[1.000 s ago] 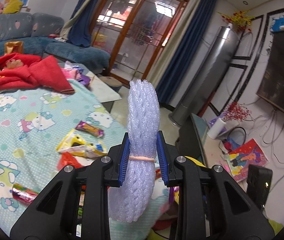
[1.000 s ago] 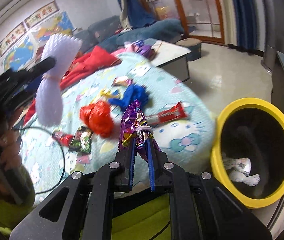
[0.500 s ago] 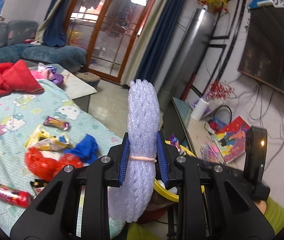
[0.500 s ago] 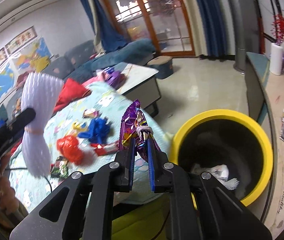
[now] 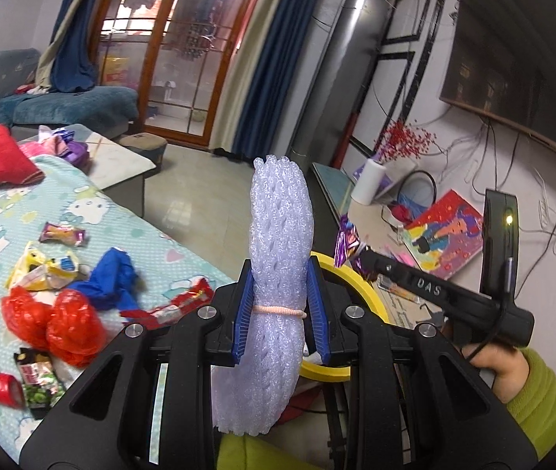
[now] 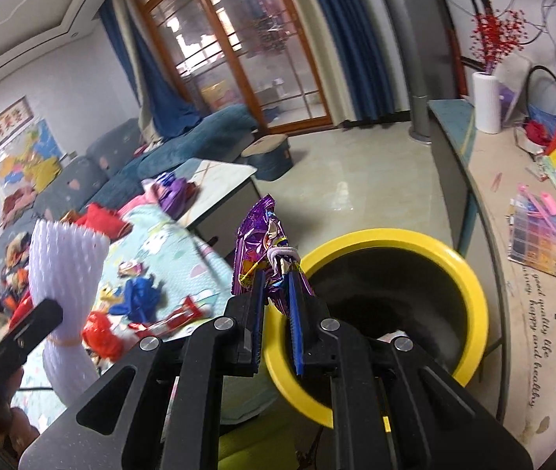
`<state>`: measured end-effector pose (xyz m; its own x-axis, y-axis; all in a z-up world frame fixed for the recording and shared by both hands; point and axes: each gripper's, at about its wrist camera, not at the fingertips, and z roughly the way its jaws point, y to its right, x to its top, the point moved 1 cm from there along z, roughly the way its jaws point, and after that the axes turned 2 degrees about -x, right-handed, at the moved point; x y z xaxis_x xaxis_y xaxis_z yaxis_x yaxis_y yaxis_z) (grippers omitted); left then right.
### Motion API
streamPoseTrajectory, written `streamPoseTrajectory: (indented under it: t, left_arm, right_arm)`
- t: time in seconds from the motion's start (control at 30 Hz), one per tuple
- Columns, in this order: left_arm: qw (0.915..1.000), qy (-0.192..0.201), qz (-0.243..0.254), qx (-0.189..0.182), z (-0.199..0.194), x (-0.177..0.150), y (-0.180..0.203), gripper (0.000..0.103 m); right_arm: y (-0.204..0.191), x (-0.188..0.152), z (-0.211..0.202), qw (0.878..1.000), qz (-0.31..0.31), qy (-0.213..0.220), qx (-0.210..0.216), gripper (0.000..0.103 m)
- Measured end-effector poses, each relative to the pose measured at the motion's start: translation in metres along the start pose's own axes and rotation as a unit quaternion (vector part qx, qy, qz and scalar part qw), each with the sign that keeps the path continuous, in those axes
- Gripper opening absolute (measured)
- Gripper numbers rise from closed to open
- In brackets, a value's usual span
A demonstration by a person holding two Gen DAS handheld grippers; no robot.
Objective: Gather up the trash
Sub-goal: 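Carry the purple wrapper over the bin with right tool while left tool carries the net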
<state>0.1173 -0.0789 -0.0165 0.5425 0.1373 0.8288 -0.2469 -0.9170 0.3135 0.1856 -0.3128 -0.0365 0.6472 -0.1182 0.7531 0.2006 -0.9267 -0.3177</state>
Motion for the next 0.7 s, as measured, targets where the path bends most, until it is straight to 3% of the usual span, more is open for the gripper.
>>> streamPoseTrajectory:
  t: [0.33, 0.7]
  left_arm:
    - [0.9985, -0.036, 0.035, -0.023, 0.034, -0.013, 0.029, 0.020]
    - [0.9926, -0.096, 0.060, -0.044, 0.079, -0.031, 0.051, 0.020]
  right_arm:
    - [0.034, 0.001, -0.001, 0.999, 0.019, 0.018, -0.040, 0.012]
    - [0.071, -0.007, 0.017, 0.996, 0.049, -0.003, -0.075, 0.012]
